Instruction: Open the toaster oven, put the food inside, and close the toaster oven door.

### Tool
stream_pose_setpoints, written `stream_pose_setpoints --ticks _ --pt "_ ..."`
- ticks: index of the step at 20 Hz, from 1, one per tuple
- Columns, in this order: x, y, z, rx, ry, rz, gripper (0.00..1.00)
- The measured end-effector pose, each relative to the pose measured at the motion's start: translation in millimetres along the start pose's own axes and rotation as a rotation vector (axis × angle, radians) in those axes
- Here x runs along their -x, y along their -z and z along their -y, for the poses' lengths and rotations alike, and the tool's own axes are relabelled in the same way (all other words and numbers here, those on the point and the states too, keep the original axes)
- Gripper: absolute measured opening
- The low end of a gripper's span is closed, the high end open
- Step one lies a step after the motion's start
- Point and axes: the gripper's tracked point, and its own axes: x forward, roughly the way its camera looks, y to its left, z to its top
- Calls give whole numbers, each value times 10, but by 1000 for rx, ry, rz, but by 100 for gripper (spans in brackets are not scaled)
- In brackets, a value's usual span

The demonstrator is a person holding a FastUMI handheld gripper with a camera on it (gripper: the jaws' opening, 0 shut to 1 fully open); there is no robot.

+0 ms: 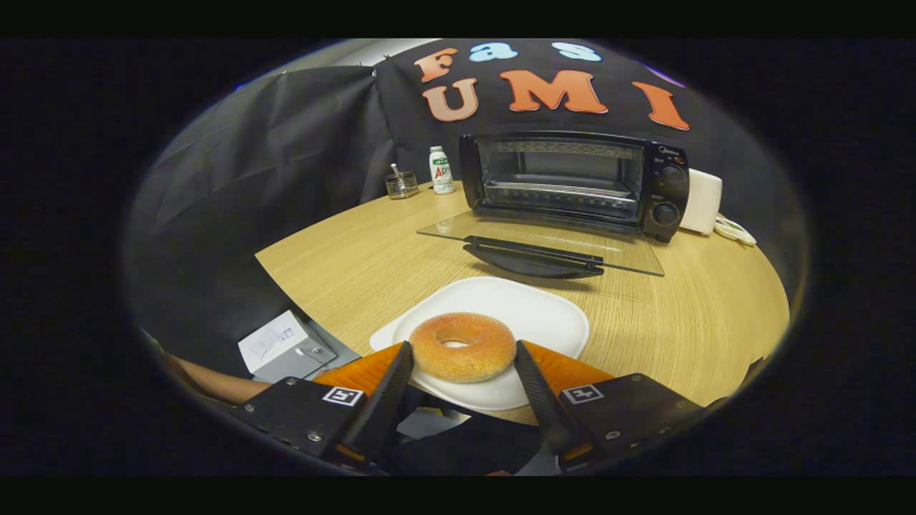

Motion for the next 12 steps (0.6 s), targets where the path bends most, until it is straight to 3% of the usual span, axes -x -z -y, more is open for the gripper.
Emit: stream_pose_setpoints --ticks 3,6,8,12 --pt "-30 -69 25 -74 -7 -9 72" --pt "51 -306 3 -150 -34 64 56" --pt "48 -523 -14 -182 -50 120 56" --pt "-83 -888 52 -200 13 202 56"
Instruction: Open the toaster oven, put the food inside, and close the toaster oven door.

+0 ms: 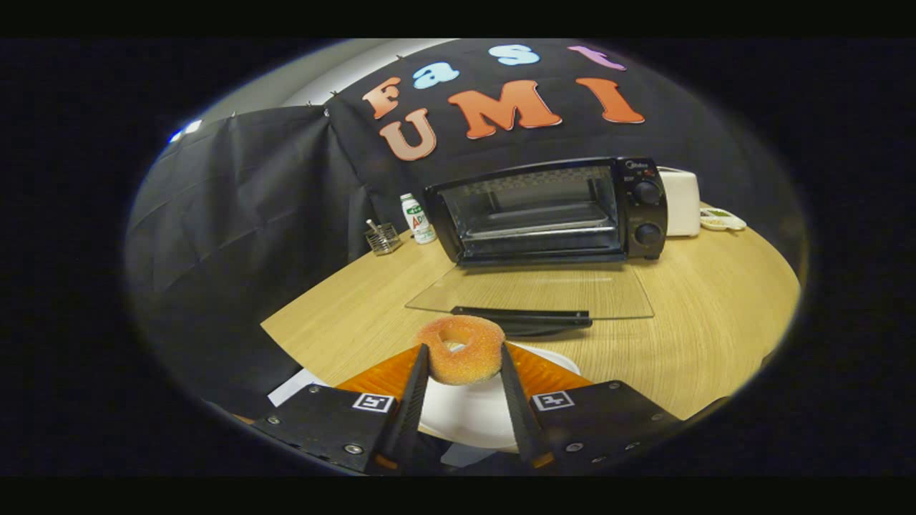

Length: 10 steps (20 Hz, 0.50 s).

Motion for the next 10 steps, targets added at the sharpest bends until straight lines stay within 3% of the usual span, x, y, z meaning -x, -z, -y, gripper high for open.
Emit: stream_pose_setpoints --ticks 3,6,10 --pt "-176 -318 -88 -49 -16 69 56" --pt "-380 -667 4 -86 22 138 55" --pt "-672 -849 137 -194 93 122 56"
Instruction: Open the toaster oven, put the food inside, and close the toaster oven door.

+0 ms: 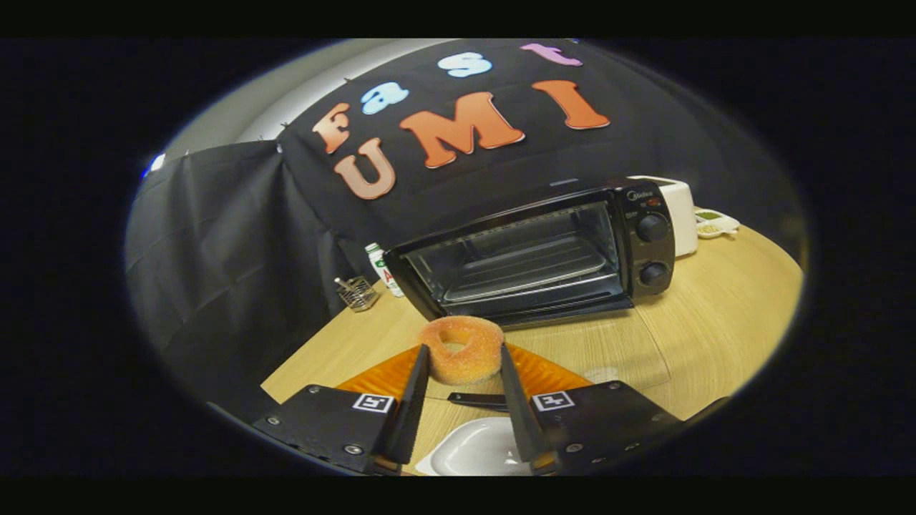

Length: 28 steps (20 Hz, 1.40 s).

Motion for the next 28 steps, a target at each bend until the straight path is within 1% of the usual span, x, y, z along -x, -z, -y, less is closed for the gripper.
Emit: stream_pose_setpoints --ticks 2,3,4,5,7,9,11,13,16,18,20,22,24,27,28 --pt "-154 -73 -29 -51 7 5 56" --pt "-224 -98 23 -90 29 4 56" --pt "-286 -109 99 -141 68 2 56" --pt "-352 -171 138 -195 79 15 56" --pt "-527 -270 176 -268 97 29 56" --pt "-628 -399 231 -311 110 55 56" --pt "-682 -534 302 -408 112 115 56" --pt "-785 -531 440 -435 146 122 55" --pt "-931 -591 414 -485 132 139 56" --pt "-1036 -666 445 -518 142 169 55" --pt "-1149 -705 464 -494 156 191 55" --pt "-1273 -661 507 -448 180 178 55" --pt "-1342 -693 482 -420 179 188 55" --pt "-1409 -760 569 -274 232 222 62" --pt "-1406 -722 586 -229 254 200 66"
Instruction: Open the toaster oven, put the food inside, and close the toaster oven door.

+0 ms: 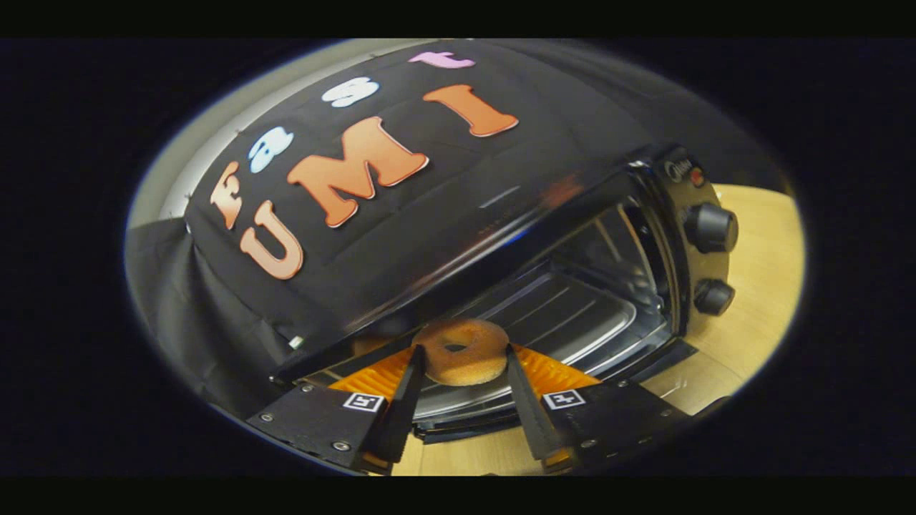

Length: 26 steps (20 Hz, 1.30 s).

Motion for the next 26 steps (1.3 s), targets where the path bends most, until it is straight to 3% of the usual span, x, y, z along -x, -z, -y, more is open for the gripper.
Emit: stream_pose_setpoints --ticks 2,6,13,19,24,26 --pt "18 -2 -51 29 -23 -7 74" --pt "157 -31 -50 88 -46 -14 81" --pt "1080 14 85 247 -121 -23 82" --pt "1692 203 367 273 -183 -83 83" --pt "1949 513 777 388 -151 -182 83" --pt "1970 648 904 370 -137 -240 83"
